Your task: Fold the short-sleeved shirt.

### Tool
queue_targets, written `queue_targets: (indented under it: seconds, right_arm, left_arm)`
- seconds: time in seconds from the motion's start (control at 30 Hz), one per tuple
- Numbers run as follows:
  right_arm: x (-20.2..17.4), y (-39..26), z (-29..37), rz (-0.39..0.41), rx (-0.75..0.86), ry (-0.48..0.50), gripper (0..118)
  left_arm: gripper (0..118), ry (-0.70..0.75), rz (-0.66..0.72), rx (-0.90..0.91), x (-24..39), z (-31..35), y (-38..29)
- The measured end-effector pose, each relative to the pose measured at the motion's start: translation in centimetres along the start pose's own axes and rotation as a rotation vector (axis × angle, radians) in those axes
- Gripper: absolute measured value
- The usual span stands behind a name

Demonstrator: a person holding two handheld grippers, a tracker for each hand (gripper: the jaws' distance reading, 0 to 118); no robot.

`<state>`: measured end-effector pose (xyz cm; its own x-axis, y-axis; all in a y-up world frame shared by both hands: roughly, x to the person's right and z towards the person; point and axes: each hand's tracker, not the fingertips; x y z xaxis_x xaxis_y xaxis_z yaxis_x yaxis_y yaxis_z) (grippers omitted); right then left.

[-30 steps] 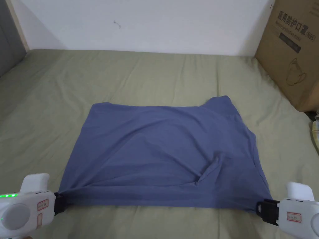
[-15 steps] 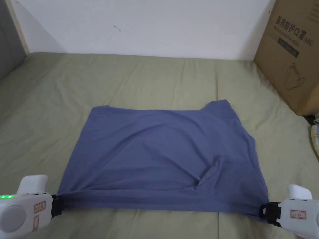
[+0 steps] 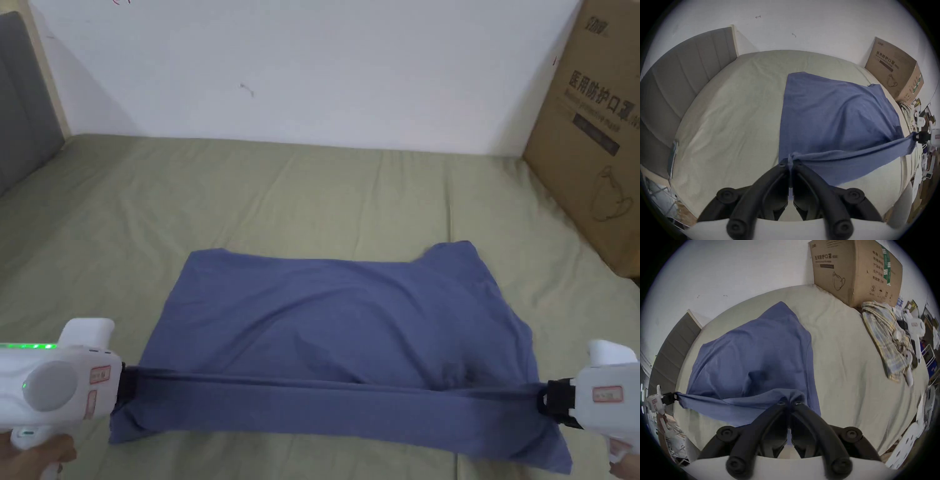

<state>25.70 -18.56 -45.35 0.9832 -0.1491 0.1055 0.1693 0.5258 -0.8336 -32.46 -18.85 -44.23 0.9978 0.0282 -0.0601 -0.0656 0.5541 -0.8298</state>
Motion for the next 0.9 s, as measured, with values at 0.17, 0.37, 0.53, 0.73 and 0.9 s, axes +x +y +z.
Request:
queue_targets:
  seconds: [0.17,0.37,0.53,0.73,0.9]
  right_arm:
    - [-0.2,2.7,-4.5,0.052,-0.051,-0.065,12]
    - [-1.0,1.8,-5.8,0.141,-0.097,-0.161,81]
    - [-1.0,0.4,-1.8,0.145,-0.020,-0.151,81]
    - [-1.2,-3.4,1.5,0.086,-0.025,-0.017,4]
    - [-1.8,-7.0,0.2,0.055,-0.057,-0.007,1]
  left_arm:
    - [16,0.002,-0.030,-0.033,0.3,-3.9,2.7]
    - [117,0.036,-0.033,-0.066,-0.3,-4.8,2.0]
    - [109,-0.016,0.039,-0.006,-1.2,-0.9,-0.1]
    - [0,-0.057,0.060,-0.008,-0.9,2.5,-6.2]
    - [0,-0.035,0.053,-0.067,-0.6,1.2,-9.5]
